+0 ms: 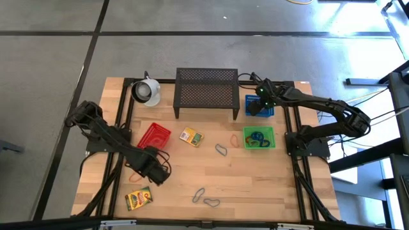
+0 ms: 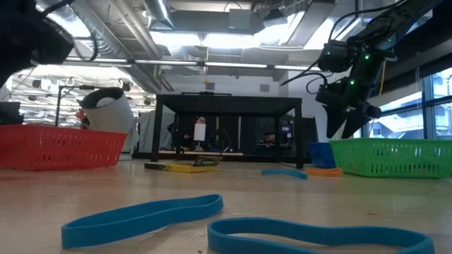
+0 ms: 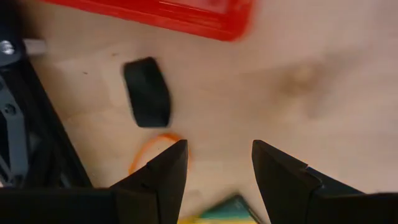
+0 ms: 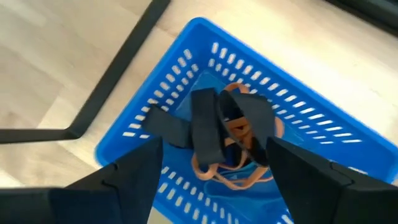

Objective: Pick & Place Office Desk Supplies
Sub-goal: Put the black rubber band into the blue bin

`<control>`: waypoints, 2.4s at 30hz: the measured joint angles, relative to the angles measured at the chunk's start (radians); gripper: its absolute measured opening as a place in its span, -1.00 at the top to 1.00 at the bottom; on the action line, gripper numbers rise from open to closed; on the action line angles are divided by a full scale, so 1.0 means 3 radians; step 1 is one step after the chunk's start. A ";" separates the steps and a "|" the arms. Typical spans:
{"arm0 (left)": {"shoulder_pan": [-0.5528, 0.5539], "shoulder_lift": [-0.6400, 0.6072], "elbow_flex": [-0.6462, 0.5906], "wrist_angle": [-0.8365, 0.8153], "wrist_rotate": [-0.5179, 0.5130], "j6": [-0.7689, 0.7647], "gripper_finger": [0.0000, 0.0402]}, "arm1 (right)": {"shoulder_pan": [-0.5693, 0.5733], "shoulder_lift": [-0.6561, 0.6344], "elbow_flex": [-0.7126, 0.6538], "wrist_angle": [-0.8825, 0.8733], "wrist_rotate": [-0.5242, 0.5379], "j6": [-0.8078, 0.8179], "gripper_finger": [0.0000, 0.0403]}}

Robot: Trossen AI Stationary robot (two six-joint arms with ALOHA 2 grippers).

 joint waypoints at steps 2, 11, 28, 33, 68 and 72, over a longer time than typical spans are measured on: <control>-0.0032 -0.0101 -0.0159 0.0045 -0.0006 -0.0110 0.13 | 0.0001 0.0000 0.0000 0.0000 -0.0061 0.0000 -0.43; -0.0086 -0.0324 -0.0853 0.0477 -0.0022 -0.0375 0.13 | 0.0000 0.0000 0.0001 0.0000 -0.0100 0.0025 -0.43; -0.0106 -0.0688 -0.1217 0.1126 0.0102 -0.0175 0.96 | 0.0001 -0.0001 0.0001 -0.0002 -0.0100 0.0020 -0.42; -0.0159 -0.0853 -0.1111 0.1124 -0.0015 -0.0118 0.99 | 0.0017 -0.0112 0.0001 -0.0017 -0.0100 -0.0069 -0.34; 0.1400 0.0498 0.1302 0.3841 -0.2217 0.6152 0.98 | 0.1622 -0.1419 0.0004 0.1619 -0.1759 0.0483 -0.45; 0.1523 0.0498 0.1360 0.4122 -0.1746 0.6597 0.98 | 0.1635 -0.1402 0.0004 0.2110 -0.1681 0.0311 -0.53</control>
